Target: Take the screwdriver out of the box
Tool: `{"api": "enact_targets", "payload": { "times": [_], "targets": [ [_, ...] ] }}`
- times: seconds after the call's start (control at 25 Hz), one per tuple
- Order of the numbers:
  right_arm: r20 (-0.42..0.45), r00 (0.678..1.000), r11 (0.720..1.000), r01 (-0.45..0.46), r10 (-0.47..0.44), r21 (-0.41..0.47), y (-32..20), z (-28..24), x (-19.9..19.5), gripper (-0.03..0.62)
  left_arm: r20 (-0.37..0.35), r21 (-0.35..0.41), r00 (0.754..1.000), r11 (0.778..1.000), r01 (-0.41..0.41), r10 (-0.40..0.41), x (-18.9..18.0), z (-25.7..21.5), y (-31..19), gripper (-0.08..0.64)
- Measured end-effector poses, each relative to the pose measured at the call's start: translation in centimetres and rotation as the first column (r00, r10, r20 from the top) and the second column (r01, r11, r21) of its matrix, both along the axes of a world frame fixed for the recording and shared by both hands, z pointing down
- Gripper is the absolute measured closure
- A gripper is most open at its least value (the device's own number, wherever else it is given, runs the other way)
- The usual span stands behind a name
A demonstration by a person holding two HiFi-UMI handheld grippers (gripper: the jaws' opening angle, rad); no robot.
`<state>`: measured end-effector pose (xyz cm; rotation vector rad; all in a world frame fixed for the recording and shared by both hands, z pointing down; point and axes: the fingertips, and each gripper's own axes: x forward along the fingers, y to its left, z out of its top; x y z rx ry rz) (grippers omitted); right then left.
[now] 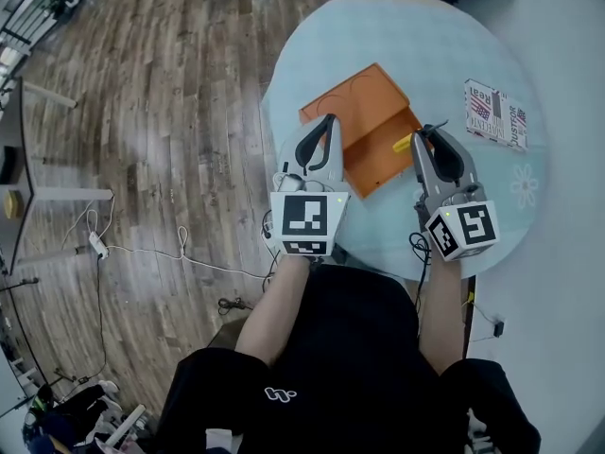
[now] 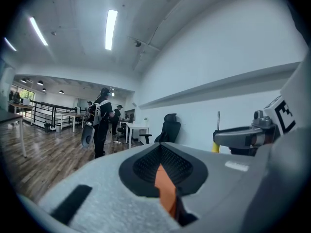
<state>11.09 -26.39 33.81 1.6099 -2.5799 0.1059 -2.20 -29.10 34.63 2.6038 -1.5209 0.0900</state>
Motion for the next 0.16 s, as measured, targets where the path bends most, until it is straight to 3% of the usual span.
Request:
{"api": "enact_targets", "payload": {
  "times": [0.16],
  "targets": [
    [-0.021, 1.000, 1.000, 0.014, -0.014, -0.005, 0.08, 0.39, -0.68, 0.500, -0.001, -0.004, 1.000, 1.000, -0.003, 0.003, -0.11, 0.18, 0.18, 0.557]
  ]
}}
